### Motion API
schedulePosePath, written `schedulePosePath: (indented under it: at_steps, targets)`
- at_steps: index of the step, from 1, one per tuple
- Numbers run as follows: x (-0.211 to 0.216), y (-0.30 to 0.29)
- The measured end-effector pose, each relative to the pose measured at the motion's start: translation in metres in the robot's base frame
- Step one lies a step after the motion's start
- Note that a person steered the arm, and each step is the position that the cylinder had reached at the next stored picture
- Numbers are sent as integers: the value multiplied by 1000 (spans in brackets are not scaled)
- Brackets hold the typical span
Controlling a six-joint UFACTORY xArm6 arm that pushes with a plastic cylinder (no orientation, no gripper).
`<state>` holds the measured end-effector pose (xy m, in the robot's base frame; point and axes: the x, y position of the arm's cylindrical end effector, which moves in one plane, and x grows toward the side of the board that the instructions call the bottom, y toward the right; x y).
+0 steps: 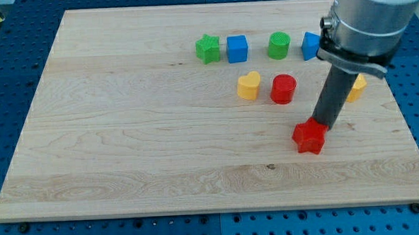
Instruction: Move your closer to the red circle
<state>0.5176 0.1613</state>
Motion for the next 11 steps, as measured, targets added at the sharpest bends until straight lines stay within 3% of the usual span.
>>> schedulePosePath:
  at_steps: [2, 5, 9, 11]
  targets:
    - [-12, -4]
    - [-114, -4]
    - [-120, -44]
    - [-87, -44]
